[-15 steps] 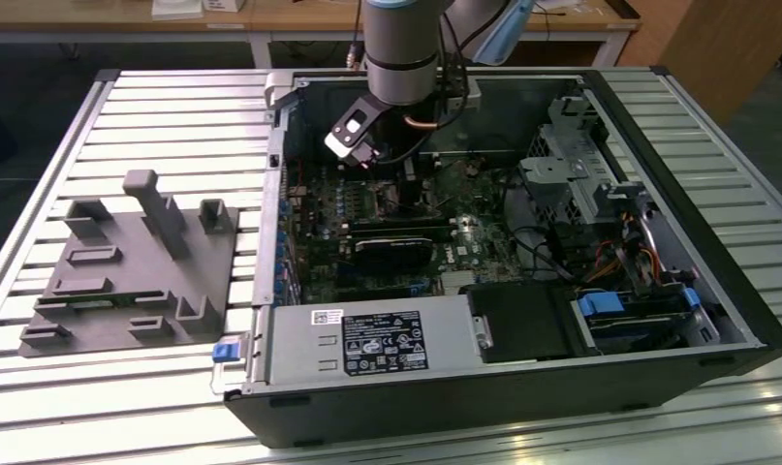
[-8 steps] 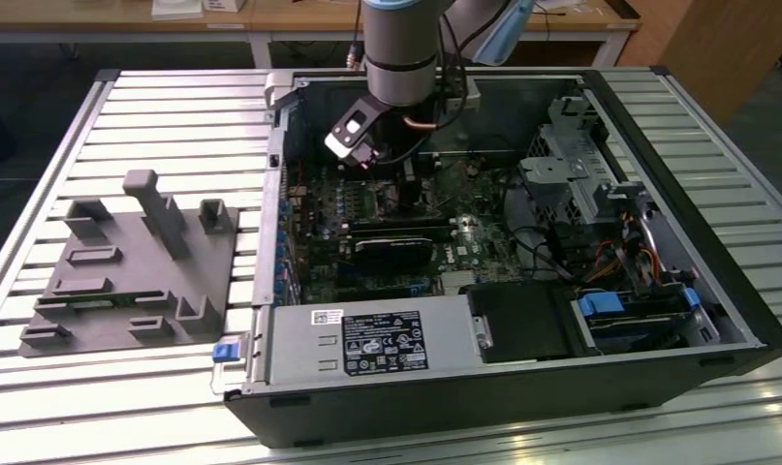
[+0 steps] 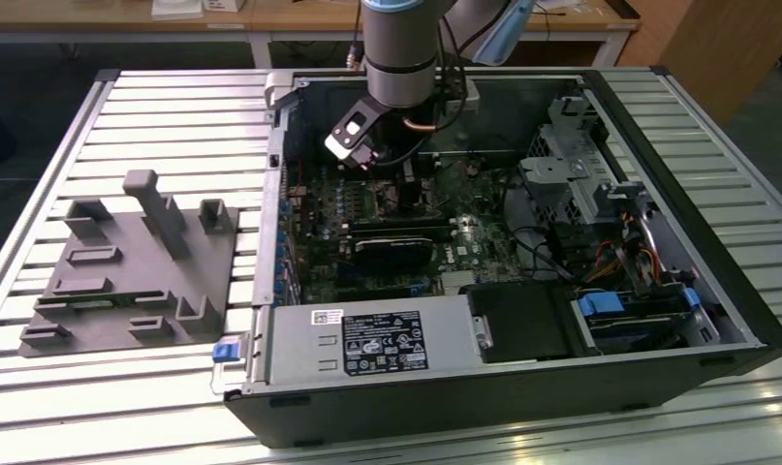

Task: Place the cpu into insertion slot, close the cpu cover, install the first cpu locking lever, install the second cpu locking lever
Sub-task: 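Place the cpu into insertion slot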

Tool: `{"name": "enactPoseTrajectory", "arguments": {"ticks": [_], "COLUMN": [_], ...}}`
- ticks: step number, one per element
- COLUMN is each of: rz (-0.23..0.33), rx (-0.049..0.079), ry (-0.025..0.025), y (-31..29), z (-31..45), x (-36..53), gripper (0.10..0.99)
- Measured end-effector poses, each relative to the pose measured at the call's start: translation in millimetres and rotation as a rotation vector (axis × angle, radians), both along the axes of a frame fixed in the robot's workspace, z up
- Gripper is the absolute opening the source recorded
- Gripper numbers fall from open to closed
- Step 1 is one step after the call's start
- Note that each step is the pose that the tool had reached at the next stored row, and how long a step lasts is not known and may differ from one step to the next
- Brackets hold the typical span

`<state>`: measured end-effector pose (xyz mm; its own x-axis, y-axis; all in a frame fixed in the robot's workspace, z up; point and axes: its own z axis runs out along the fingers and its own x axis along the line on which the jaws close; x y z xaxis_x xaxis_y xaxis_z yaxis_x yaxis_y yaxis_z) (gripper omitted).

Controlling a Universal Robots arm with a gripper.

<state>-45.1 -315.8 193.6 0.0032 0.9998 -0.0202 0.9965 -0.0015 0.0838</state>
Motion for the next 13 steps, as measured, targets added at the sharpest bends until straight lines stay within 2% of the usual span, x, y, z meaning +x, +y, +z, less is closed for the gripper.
{"name": "enactPoseTrajectory", "arguments": {"ticks": [6,8,9,13], "rz": [0.000,0.000,0.000,0.000], "rx": [0.000,0.000,0.000,0.000], "ry": [0.0000,0.0000,0.0000,0.0000], "y": [0.0,0.0,0.0,0.0], "z": [-0.1,-0.2,-0.1,-0.2], "x": [0.0,0.0,0.0,0.0], "gripper": [0.541,0.553,0.612,0.612]}}
